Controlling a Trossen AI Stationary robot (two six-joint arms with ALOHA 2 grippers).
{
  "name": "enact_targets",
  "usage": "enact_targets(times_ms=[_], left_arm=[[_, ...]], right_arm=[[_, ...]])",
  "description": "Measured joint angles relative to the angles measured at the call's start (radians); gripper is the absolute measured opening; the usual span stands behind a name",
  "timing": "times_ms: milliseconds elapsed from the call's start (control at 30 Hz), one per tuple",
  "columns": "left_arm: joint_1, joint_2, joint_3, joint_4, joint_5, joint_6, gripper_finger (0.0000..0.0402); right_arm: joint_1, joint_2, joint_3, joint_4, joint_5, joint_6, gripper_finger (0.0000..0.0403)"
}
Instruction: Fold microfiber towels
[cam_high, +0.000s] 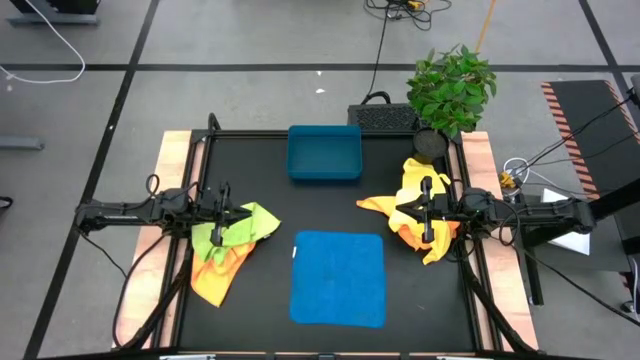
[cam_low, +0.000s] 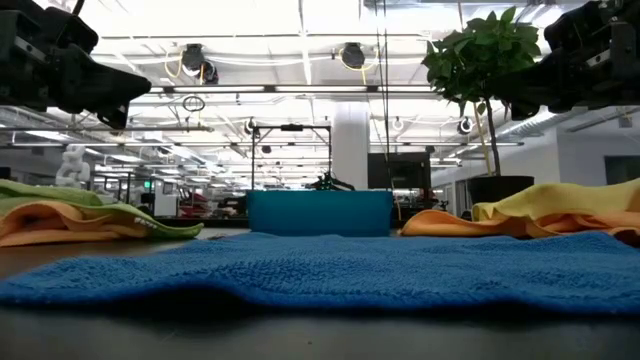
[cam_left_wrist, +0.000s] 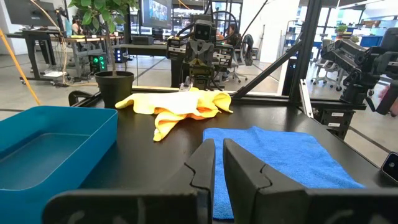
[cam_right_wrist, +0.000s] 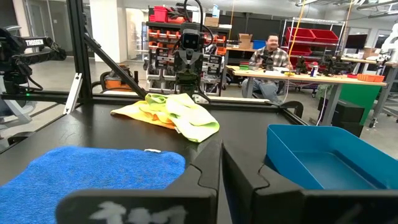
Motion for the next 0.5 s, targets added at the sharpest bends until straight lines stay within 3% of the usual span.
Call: enact_targets(times_ms=[500], left_arm=[[0.0, 0.0, 0.0, 0.0, 0.0, 0.0, 0.0035]], right_arm=[[0.0, 0.0, 0.0, 0.048, 0.0, 0.013, 0.0006]])
